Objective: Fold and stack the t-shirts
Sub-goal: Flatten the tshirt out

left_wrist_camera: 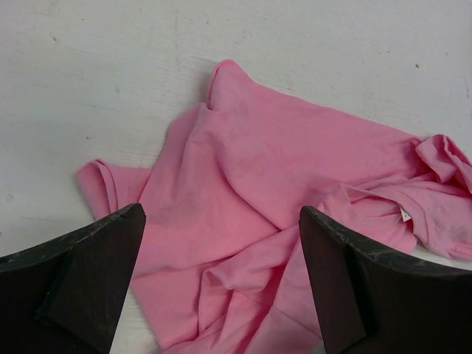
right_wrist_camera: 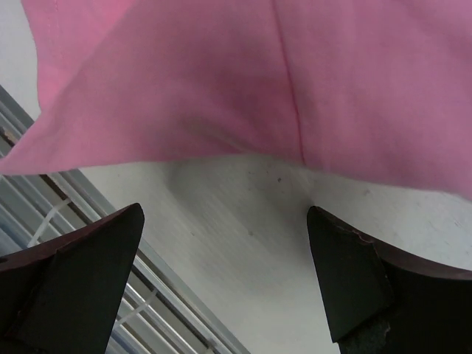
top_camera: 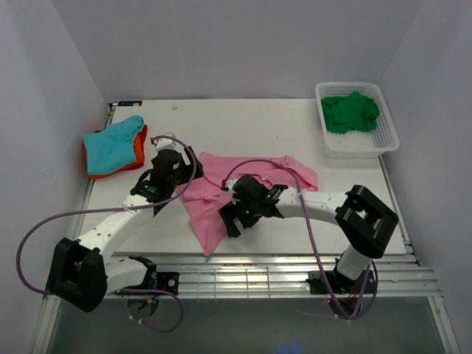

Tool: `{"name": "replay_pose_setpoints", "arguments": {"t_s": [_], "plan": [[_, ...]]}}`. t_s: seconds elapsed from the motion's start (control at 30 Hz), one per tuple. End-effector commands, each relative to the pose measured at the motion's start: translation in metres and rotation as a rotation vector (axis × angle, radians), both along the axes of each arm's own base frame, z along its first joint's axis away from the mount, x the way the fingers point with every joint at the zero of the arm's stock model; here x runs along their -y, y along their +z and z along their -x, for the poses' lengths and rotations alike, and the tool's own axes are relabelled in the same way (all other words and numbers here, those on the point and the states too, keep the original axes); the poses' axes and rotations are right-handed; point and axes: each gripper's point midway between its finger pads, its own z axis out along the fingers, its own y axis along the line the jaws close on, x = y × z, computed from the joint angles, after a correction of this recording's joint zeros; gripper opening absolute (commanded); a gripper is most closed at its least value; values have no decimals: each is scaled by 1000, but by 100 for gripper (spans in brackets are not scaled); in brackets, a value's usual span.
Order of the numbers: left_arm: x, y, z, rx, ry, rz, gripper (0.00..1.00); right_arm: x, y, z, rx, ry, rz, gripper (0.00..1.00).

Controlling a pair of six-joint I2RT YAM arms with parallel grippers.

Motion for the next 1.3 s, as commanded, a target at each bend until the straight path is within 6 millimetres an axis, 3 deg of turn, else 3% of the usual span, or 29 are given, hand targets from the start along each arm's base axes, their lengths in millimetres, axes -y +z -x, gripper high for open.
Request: {"name": "replay_pose_setpoints", "arguments": {"t_s": [0.0, 0.07, 0.2, 0.3, 0.53, 0.6, 0.73, 0.87, 1.07, 1.27], "plan": [[1, 6, 2, 8, 0, 11, 96, -43, 29, -16, 88, 10, -96, 97], [-1, 6, 2, 14, 3, 6, 96, -51, 31, -19, 99, 11, -92, 98], [-2, 6, 2, 18, 8, 0, 96, -78, 60, -28, 160, 26, -138, 98], [0, 4, 1, 12, 0, 6, 96, -93, 66, -25, 165, 49, -147, 98], [1, 4, 2, 18, -7, 10, 96, -104, 35, -10, 144, 73, -76, 100], [0, 5, 3, 23, -9, 8, 96, -106, 25, -6, 139, 77, -49, 92], [-1, 11, 4, 42, -8, 7, 96, -101, 11, -12, 189, 41, 39, 88], [-5, 17, 6, 63, 1, 3, 96, -96, 8, -17, 233, 16, 92, 75], [-14, 30, 10, 113, 38, 11, 96, -70, -2, -34, 314, -62, 229, 75], [-13, 37, 11, 136, 27, 21, 96, -68, -15, -36, 313, -72, 257, 74]]}}
